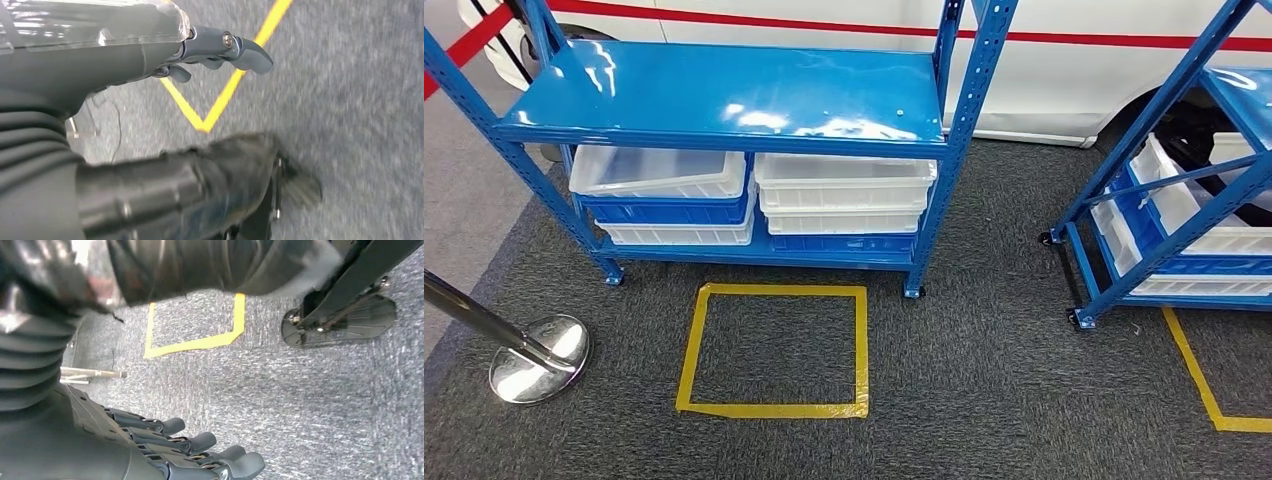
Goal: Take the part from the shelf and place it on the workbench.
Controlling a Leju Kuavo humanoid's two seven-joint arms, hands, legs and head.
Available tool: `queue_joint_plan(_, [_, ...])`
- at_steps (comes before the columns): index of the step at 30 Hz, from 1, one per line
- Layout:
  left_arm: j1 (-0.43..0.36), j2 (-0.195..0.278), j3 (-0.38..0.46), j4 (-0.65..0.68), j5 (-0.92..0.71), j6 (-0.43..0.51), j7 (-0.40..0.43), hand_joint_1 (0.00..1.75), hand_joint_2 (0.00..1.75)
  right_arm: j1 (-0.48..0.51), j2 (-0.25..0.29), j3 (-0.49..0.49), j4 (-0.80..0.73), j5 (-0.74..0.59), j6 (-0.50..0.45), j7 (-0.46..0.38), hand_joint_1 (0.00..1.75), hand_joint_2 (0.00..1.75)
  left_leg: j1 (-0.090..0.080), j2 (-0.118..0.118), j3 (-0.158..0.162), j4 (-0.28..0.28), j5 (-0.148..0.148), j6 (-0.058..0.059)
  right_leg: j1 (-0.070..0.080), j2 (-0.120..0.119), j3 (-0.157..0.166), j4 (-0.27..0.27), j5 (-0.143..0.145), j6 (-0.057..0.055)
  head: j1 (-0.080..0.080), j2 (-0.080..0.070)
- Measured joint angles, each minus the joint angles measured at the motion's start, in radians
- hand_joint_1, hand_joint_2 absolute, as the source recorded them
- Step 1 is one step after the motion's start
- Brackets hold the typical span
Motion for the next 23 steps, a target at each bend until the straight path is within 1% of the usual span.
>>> queue_joint_plan(1, [0.0,-0.001,0.0,0.0,0.008,-0.022,-0.006,0.0,1.75,0.0,0.0,-0.002,0.0,0.001,0.0,0.001,0.0,1.75,0.0,0.0,0.001,0.001,-0.001,-0.001,-0.002,-0.002,0.021,-0.044,0.032,0.0,0.0,0.0])
queue_joint_plan(2, [0.0,-0.003,0.0,0.0,0.013,-0.039,-0.01,0.0,1.75,0.0,-0.001,-0.003,0.0,0.001,0.001,0.001,0.0,1.75,0.001,0.0,0.002,0.003,-0.003,-0.004,-0.003,-0.004,0.055,-0.114,0.068,-0.002,0.0,0.0])
queue_joint_plan(3, [0.0,-0.005,0.0,0.0,0.016,-0.052,-0.013,0.0,1.75,-0.002,-0.001,-0.004,0.0,0.002,0.001,0.001,0.0,1.75,-0.001,0.0,0.003,0.005,-0.005,-0.008,-0.002,-0.006,0.087,-0.179,0.092,-0.005,0.0,0.0])
queue_joint_plan(4, [-0.001,-0.007,0.0,0.0,0.017,-0.059,-0.015,0.0,1.75,-0.004,-0.001,-0.005,0.0,0.003,0.002,0.001,0.0,1.75,-0.003,0.0,0.003,0.007,-0.008,-0.014,0.0,-0.007,0.11,-0.227,0.107,-0.009,0.0,0.0])
queue_joint_plan(5, [-0.001,-0.008,0.001,0.0,0.017,-0.063,-0.015,0.0,1.75,-0.005,-0.001,-0.006,0.0,0.003,0.002,0.0,0.0,1.75,-0.004,0.0,0.003,0.008,-0.009,-0.02,0.003,-0.007,0.121,-0.253,0.111,-0.013,0.0,0.0])
queue_joint_plan(6, [-0.002,-0.009,0.001,0.0,0.018,-0.065,-0.015,0.0,1.75,-0.006,-0.001,-0.006,0.0,0.003,0.003,0.0,0.0,1.75,-0.005,0.0,0.003,0.008,-0.01,-0.027,0.007,-0.006,0.121,-0.258,0.108,-0.017,0.0,0.0])
queue_joint_plan(8, [-0.003,-0.01,0.001,0.0,0.017,-0.065,-0.013,0.0,1.75,-0.006,-0.001,-0.006,0.0,0.003,0.005,0.0,0.0,1.75,-0.003,0.001,0.005,0.008,-0.012,-0.039,0.005,-0.004,0.123,-0.264,0.113,-0.03,0.0,0.0])
queue_joint_plan(9, [-0.003,-0.011,0.001,0.0,0.017,-0.064,-0.011,0.0,1.75,-0.006,-0.001,-0.007,0.0,0.003,0.006,0.0,0.0,1.75,-0.001,0.001,0.0,0.022,-0.024,-0.044,0.003,-0.004,0.124,-0.268,0.115,-0.037,-0.001,0.0])
queue_joint_plan(10, [-0.003,-0.012,0.001,0.0,0.017,-0.063,-0.008,0.0,1.75,-0.006,-0.001,-0.007,0.0,0.003,0.007,0.0,0.0,1.75,0.0,0.0,-0.015,0.055,-0.047,-0.047,0.001,-0.005,0.125,-0.272,0.118,-0.044,-0.001,0.0])
queue_joint_plan(11, [-0.003,-0.012,0.001,0.0,0.017,-0.062,-0.004,0.0,1.75,-0.006,-0.001,-0.007,0.0,0.003,0.007,0.0,0.0,1.75,0.001,-0.001,-0.04,0.111,-0.08,-0.049,0.001,-0.006,0.126,-0.274,0.12,-0.048,-0.001,0.0])
queue_joint_plan(12, [-0.002,-0.012,0.001,0.0,0.016,-0.061,0.0,0.0,1.75,-0.007,-0.001,-0.007,0.0,0.003,0.007,0.001,0.0,1.75,0.001,-0.001,-0.072,0.18,-0.116,-0.051,0.003,-0.006,0.124,-0.274,0.119,-0.051,-0.001,0.0])
queue_joint_plan(13, [-0.001,-0.012,0.001,0.0,0.015,-0.06,0.003,0.0,1.75,-0.007,-0.001,-0.007,0.0,0.004,0.007,0.002,0.0,1.75,0.001,-0.001,-0.102,0.245,-0.142,-0.052,0.004,-0.006,0.123,-0.273,0.119,-0.053,-0.001,0.0])
queue_joint_plan(14, [0.0,-0.013,0.001,0.0,0.015,-0.059,0.005,0.0,1.75,-0.007,-0.001,-0.007,0.0,0.005,0.007,0.003,0.0,1.75,0.001,-0.001,-0.121,0.286,-0.152,-0.053,0.006,-0.006,0.123,-0.272,0.118,-0.053,-0.001,0.0])
queue_joint_plan(15, [0.001,-0.013,0.001,0.0,0.014,-0.059,0.006,0.0,1.75,-0.007,-0.001,-0.007,0.0,0.007,0.006,0.003,0.0,1.75,0.001,-0.001,-0.123,0.29,-0.141,-0.053,0.008,-0.005,0.123,-0.27,0.118,-0.054,-0.001,0.0])
queue_joint_plan(16, [0.001,-0.013,0.001,0.0,0.014,-0.059,0.006,0.0,1.75,-0.007,-0.001,-0.007,0.0,0.009,0.004,0.003,0.0,1.75,0.001,-0.001,-0.105,0.254,-0.112,-0.05,0.008,-0.004,0.124,-0.268,0.117,-0.053,-0.001,0.0])
queue_joint_plan(17, [0.002,-0.013,0.0,0.0,0.015,-0.059,0.006,0.0,1.75,-0.007,-0.001,-0.006,0.0,0.01,0.003,0.003,0.0,1.75,0.001,-0.002,-0.074,0.189,-0.075,-0.046,0.009,-0.002,0.125,-0.265,0.115,-0.052,-0.001,0.0])
queue_joint_plan(18, [0.003,-0.013,-0.004,0.0,0.017,-0.059,0.006,0.0,1.75,-0.007,-0.001,-0.004,-0.001,0.01,0.001,0.003,0.0,1.75,-0.001,-0.002,-0.04,0.119,-0.048,-0.041,0.01,-0.001,0.125,-0.262,0.113,-0.049,-0.001,0.0])
queue_joint_plan(19, [0.006,-0.012,-0.012,0.0,0.021,-0.059,0.006,0.0,1.75,-0.007,-0.002,0.003,-0.002,0.006,0.0,0.003,0.0,1.75,-0.003,-0.003,-0.015,0.064,-0.03,-0.036,0.012,-0.001,0.125,-0.259,0.111,-0.045,-0.001,0.0])
queue_joint_plan(20, [0.009,-0.011,-0.025,0.0,0.029,-0.06,0.007,0.0,1.75,-0.006,-0.002,0.013,-0.004,-0.003,0.001,0.003,0.0,1.75,-0.006,-0.004,-0.001,0.031,-0.023,-0.032,0.013,-0.001,0.125,-0.257,0.109,-0.041,-0.001,0.0])
queue_joint_plan(22, [0.019,-0.008,-0.063,0.0,0.053,-0.062,0.008,0.0,1.75,-0.004,-0.003,0.041,-0.01,-0.031,0.002,0.007,0.0,1.75,-0.009,-0.004,0.002,0.016,-0.022,-0.023,0.013,0.0,0.125,-0.258,0.11,-0.029,-0.001,0.0])
queue_joint_plan(23, [0.022,-0.008,-0.073,0.0,0.061,-0.063,0.008,0.0,1.75,-0.004,-0.003,0.048,-0.012,-0.04,0.003,0.008,0.0,1.75,-0.01,-0.004,0.002,0.016,-0.022,-0.021,0.013,-0.001,0.125,-0.259,0.11,-0.026,-0.001,0.0])
